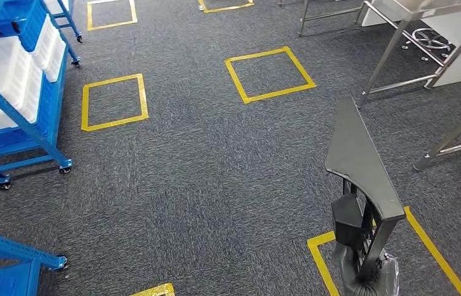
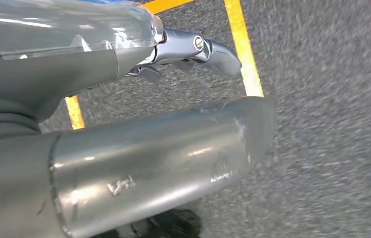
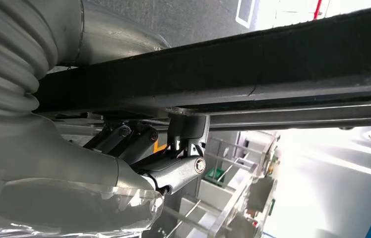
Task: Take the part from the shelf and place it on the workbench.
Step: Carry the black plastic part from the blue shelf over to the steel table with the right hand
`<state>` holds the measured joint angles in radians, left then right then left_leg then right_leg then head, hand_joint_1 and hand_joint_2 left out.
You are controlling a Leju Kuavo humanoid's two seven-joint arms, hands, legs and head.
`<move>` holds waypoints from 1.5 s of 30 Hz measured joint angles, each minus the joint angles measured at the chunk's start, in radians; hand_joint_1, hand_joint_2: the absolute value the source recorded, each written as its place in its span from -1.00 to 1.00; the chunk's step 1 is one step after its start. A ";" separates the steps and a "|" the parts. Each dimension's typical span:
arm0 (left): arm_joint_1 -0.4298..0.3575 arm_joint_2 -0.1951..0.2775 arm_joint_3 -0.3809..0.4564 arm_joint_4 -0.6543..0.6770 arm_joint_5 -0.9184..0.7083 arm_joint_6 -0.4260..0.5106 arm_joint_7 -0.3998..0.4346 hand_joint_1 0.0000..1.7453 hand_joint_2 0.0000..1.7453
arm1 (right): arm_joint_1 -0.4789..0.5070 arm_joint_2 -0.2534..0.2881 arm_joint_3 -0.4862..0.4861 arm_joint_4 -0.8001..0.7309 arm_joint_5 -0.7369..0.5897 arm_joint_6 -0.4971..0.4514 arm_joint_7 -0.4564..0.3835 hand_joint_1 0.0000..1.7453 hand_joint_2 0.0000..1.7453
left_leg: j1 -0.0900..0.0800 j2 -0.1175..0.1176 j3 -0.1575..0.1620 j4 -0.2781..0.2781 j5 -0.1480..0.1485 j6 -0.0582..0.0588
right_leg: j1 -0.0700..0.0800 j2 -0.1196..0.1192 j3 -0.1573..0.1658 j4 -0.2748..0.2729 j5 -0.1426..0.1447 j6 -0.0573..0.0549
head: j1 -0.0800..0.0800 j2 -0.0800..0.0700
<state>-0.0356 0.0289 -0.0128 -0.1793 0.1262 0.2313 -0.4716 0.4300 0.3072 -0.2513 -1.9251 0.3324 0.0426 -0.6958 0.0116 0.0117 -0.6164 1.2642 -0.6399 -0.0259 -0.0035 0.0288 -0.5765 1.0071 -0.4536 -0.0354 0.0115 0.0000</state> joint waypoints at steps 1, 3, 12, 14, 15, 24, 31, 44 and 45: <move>0.002 0.000 0.000 0.000 -0.002 0.000 0.002 -1.00 -1.00 | 0.003 0.000 0.002 -0.002 -0.004 0.004 0.000 1.00 1.00 | 0.000 -0.003 -0.008 0.009 0.013 0.000 | 0.001 0.016 0.000 0.002 0.000 0.000 | 0.000 0.000; 0.004 0.000 0.000 0.000 -0.004 -0.001 0.003 -1.00 -1.00 | 0.008 0.003 0.004 -0.006 -0.012 0.011 0.000 1.00 1.00 | 0.000 -0.019 0.023 -0.081 0.084 0.005 | 0.001 0.046 0.001 0.009 -0.002 0.002 | 0.000 0.000; -0.002 -0.003 0.001 0.000 -0.011 -0.001 0.005 -1.00 -1.00 | 0.021 0.009 0.008 -0.025 -0.018 0.019 0.000 1.00 1.00 | 0.005 -0.037 0.098 -0.283 0.167 0.048 | -0.003 0.039 -0.052 0.080 -0.039 0.049 | 0.008 0.000; 0.003 -0.003 0.001 0.000 -0.011 -0.002 0.006 -1.00 -1.00 | 0.018 0.009 0.008 -0.026 -0.021 0.023 0.000 1.00 1.00 | 0.002 -0.007 0.098 -0.285 0.169 0.052 | -0.006 -0.014 -0.110 0.202 -0.103 0.060 | 0.014 0.000; 0.005 -0.003 0.001 0.000 -0.011 -0.002 0.007 -1.00 -1.00 | 0.019 0.009 0.008 -0.026 -0.023 0.026 0.000 1.00 1.00 | 0.000 0.008 0.097 -0.285 0.168 0.052 | -0.009 -0.021 -0.136 0.258 -0.123 0.064 | 0.015 0.000; 0.003 -0.001 0.024 0.000 0.002 -0.030 0.014 -1.00 -1.00 | 0.007 0.028 0.052 -0.020 0.047 0.030 0.001 1.00 1.00 | -0.008 0.105 0.114 -0.277 0.142 0.014 | -0.001 -0.070 0.000 0.011 -0.014 0.033 | 0.013 0.000; 0.010 0.000 0.036 -0.001 -0.002 -0.033 0.022 -1.00 -1.00 | -0.002 0.039 0.102 -0.012 0.057 0.023 0.001 1.00 1.00 | 0.002 -0.003 -0.021 0.018 0.003 -0.006 | -0.005 0.005 0.001 0.003 -0.004 0.002 | 0.003 0.000; 0.010 -0.011 0.036 -0.001 -0.022 -0.026 0.023 -1.00 -1.00 | 0.015 0.039 0.093 -0.020 0.026 0.027 0.000 1.00 1.00 | 0.005 -0.001 0.085 -0.272 0.164 0.050 | -0.002 -0.001 -0.089 0.178 -0.104 0.053 | 0.018 0.000; 0.012 -0.011 0.036 -0.001 -0.023 -0.026 0.023 -1.00 -1.00 | 0.015 0.038 0.091 -0.020 0.025 0.028 0.000 1.00 1.00 | 0.003 0.013 0.085 -0.272 0.163 0.051 | -0.005 -0.014 -0.118 0.239 -0.130 0.057 | 0.019 0.000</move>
<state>-0.0233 0.0174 0.0233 -0.1801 0.1037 0.2057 -0.4482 0.4450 0.3454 -0.1598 -1.9455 0.3571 0.0705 -0.6958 0.0147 0.0244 -0.5316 0.9921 -0.4771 0.0252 -0.0086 0.0149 -0.6945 1.2463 -0.5831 0.0215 0.0305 0.0000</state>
